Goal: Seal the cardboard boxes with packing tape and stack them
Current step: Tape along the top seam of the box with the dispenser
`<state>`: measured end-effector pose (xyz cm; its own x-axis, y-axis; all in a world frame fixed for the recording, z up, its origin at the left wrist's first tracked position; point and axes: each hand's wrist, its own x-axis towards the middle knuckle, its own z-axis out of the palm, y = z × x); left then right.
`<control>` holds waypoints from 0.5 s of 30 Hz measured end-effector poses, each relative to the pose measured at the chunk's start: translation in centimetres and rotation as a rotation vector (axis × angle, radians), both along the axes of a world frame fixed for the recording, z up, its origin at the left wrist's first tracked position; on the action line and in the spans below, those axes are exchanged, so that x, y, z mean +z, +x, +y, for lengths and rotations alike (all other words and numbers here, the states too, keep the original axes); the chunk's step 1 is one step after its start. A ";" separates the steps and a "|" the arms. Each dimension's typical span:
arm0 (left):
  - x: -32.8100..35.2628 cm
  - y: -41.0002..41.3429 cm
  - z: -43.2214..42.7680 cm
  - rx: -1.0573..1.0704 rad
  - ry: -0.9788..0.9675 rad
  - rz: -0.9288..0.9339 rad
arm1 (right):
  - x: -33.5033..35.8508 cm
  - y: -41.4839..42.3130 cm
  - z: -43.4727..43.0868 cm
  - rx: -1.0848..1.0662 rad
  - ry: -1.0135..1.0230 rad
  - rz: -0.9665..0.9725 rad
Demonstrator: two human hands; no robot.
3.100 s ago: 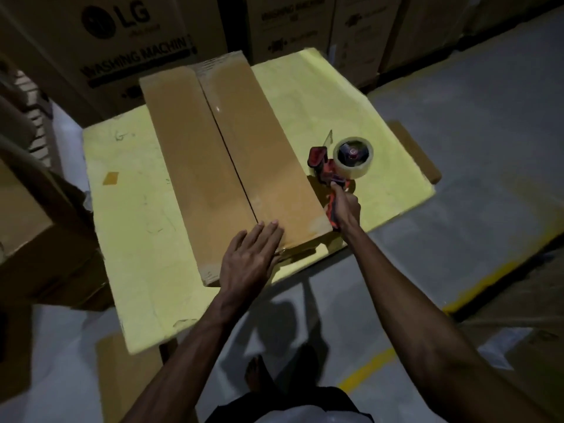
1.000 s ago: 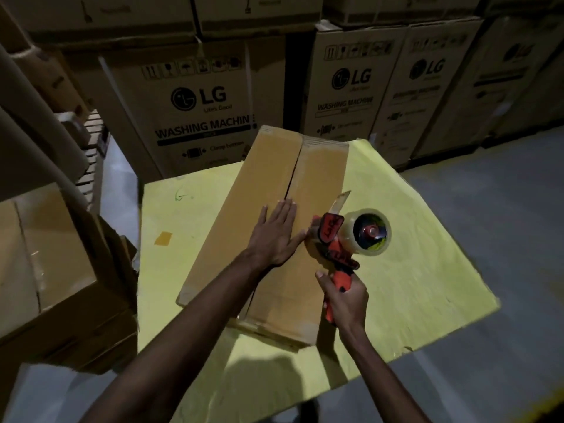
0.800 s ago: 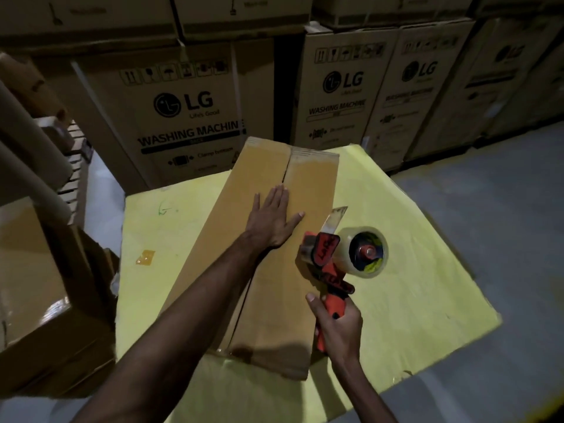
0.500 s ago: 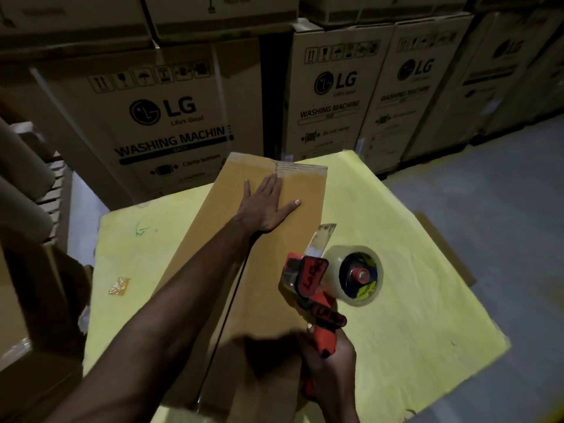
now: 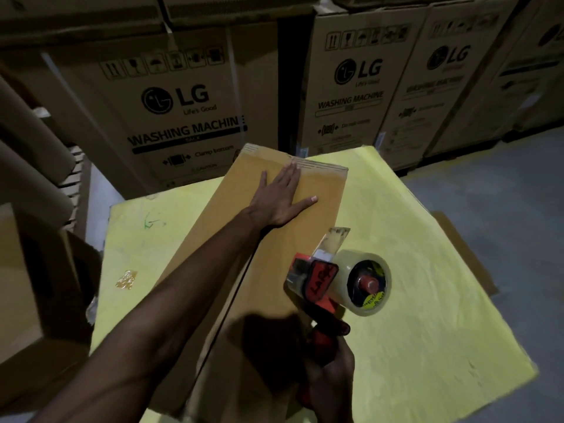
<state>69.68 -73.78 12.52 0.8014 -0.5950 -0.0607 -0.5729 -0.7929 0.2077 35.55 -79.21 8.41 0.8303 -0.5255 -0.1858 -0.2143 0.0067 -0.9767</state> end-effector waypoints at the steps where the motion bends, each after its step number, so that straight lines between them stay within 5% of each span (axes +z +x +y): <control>1: 0.0 -1.0 0.6 -0.011 0.000 0.004 | 0.3 0.2 0.0 -0.006 0.004 0.000; 15: 0.2 -23.5 15.1 -0.098 0.052 0.046 | 2.3 0.5 0.0 -0.036 0.058 0.097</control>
